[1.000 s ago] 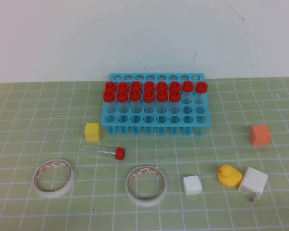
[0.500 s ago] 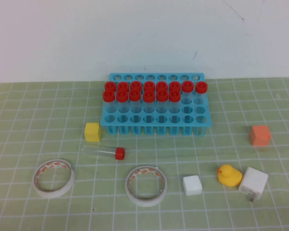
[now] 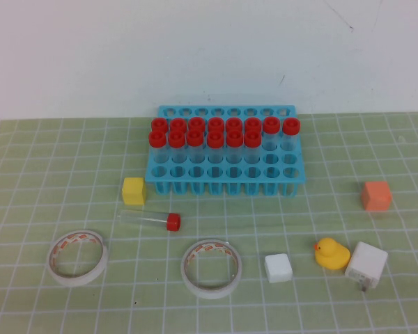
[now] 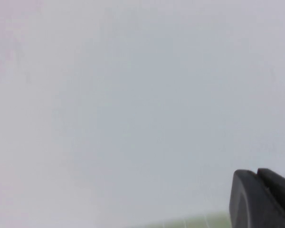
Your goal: Place the test tubes
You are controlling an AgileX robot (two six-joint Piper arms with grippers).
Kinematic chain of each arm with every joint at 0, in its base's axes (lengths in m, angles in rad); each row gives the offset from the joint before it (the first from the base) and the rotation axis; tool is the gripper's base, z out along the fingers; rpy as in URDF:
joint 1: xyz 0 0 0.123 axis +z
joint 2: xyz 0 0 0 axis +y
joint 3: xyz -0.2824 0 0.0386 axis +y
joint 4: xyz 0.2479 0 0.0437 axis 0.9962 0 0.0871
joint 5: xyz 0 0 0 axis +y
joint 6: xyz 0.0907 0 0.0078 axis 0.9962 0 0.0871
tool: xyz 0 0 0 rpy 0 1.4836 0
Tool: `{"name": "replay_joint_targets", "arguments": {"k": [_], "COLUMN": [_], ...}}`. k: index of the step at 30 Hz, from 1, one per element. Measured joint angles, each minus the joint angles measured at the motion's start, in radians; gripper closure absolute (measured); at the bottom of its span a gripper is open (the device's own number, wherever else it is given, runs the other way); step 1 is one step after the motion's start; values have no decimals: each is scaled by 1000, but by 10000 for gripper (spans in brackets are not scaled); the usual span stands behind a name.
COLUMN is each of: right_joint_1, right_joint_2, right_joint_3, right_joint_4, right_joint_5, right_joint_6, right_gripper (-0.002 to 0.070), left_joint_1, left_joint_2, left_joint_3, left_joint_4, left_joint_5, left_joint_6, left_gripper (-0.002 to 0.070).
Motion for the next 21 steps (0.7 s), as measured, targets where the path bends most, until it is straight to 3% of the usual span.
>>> {"name": "replay_joint_targets", "arguments": {"k": [9,16,21], "right_joint_1": [0,0,0], "right_joint_2": [0,0,0], "right_joint_3": [0,0,-23], "right_joint_4": [-9,60,276], "right_joint_5": [-405,-409,-384], "right_joint_6": [0,1,-46], "right_gripper": [678,678,678], "left_joint_1": [0,0,0], "left_joint_2": [0,0,0], "left_joint_3": [0,0,-51], "left_joint_4": [0,4,38], "left_joint_5": [-237,-274,-174], "left_joint_6": [0,-84,-86], "left_gripper": [676,676,676]}}
